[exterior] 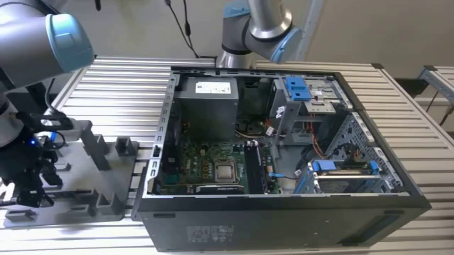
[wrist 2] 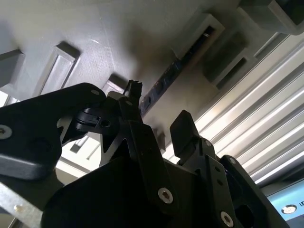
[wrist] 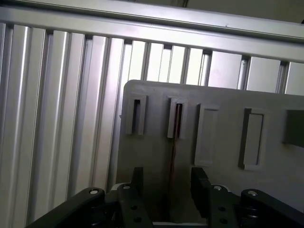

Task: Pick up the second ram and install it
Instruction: 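Pick up the second ram and move it above second insertion slot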

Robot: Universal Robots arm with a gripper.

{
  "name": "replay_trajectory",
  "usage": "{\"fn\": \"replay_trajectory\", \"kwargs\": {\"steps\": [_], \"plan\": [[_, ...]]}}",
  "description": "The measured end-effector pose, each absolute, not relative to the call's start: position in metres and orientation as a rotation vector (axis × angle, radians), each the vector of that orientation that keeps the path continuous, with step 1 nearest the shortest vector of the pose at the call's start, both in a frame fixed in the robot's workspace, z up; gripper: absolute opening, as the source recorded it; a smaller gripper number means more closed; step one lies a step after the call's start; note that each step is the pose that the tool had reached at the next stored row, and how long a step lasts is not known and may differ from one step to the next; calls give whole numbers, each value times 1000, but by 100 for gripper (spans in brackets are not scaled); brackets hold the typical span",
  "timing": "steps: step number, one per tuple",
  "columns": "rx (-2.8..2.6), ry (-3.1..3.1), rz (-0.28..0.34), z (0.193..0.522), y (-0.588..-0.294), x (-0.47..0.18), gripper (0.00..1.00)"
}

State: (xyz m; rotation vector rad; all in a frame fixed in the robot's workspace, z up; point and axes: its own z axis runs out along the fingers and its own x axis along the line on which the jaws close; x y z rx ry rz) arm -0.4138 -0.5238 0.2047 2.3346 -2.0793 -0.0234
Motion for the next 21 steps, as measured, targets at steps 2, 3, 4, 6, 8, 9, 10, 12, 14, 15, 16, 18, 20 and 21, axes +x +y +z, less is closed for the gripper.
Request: {"fn": "replay_trajectory", "kwargs": {"steps": [2, 3, 4, 6, 8, 9, 10, 12, 14, 15, 16, 18, 20, 21], "plan": [[2335, -2079, -23, 203, -524, -414, 53], [2335, -2079, -23, 202, -524, -414, 53], [2335, -2079, -23, 201, -524, -414, 53], [2335, -2079, -23, 199, -524, -414, 53], [2334, -2079, -23, 199, -524, -414, 53], [2334, -2079, -23, 199, -524, -414, 53], [2335, -2079, -23, 199, -524, -414, 53], [2335, -2079, -23, 199, -524, -414, 53], [2335, -2079, -23, 199, -524, -414, 53], [2335, -2079, -23, 199, -524, -414, 51], [2335, -2079, -23, 199, -524, -414, 45], [2335, -2079, -23, 199, -524, -414, 39], [2335, -2079, -23, 198, -524, -414, 33], [2335, -2079, -23, 198, -524, -414, 27]]}}
